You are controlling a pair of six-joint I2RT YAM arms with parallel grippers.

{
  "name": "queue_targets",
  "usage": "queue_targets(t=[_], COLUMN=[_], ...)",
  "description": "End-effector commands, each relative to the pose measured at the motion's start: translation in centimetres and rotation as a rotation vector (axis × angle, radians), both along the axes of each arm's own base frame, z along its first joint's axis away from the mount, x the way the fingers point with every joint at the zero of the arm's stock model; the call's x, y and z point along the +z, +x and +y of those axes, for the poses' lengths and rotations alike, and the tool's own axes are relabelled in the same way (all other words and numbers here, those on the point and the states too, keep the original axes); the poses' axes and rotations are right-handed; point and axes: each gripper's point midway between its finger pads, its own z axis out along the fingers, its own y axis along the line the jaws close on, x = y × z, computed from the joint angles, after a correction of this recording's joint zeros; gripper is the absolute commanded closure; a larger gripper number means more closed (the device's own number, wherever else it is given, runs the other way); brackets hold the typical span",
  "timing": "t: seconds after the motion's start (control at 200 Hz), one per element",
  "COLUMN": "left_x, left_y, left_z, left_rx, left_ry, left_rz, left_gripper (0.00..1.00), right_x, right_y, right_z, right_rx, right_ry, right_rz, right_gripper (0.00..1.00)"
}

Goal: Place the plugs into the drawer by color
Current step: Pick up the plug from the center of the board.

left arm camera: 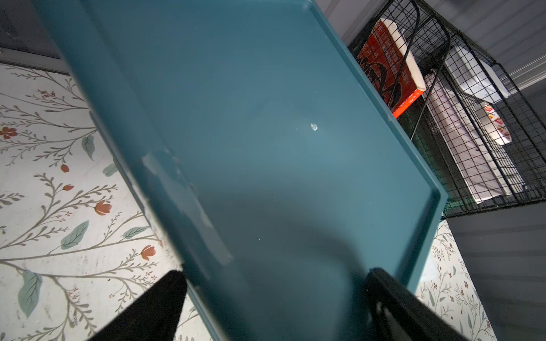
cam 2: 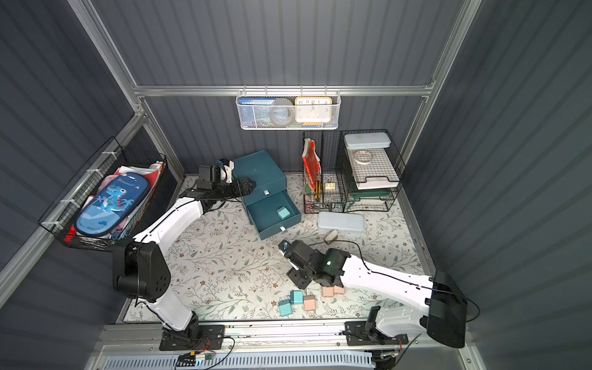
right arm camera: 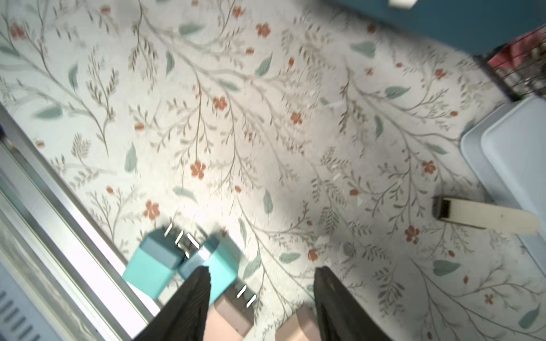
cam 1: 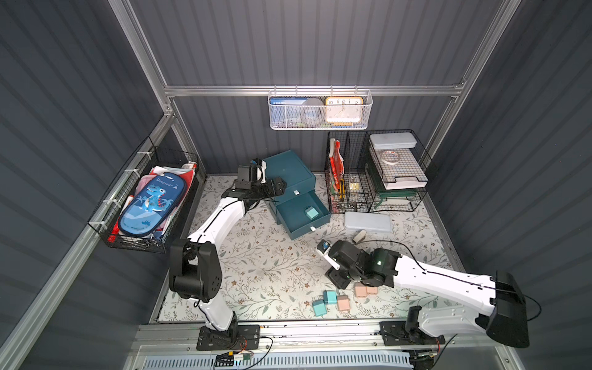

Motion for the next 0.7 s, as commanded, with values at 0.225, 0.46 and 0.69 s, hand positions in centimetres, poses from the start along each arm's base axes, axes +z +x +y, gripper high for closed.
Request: queue_targets(t=[0.225, 0.46, 0.69], left_x=[-4.0, -3.9, -3.8], left_y=[-1.6, -1.1, -1.5], left_z=[0.4, 0.2, 0.3], left_rx=[-0.013, -0.014, -0.018], left_ry=[0.061, 0.056, 0.057], left_rz=[0.106, 0.100, 0.101], left_gripper=[0.01, 0.01, 0.01], right_x=[-5.3, -6.2, -7.4], right_y=[-4.3, -5.4, -6.0], right_z=[-1.2, -0.6, -0.1], right_rx=[-0.134, -0.125, -0.093], right_ry=[-0.098, -0.071, -0.104], right_rz=[0.099, 0.124, 0.130], right_gripper=[0.34, 0.34, 0.33])
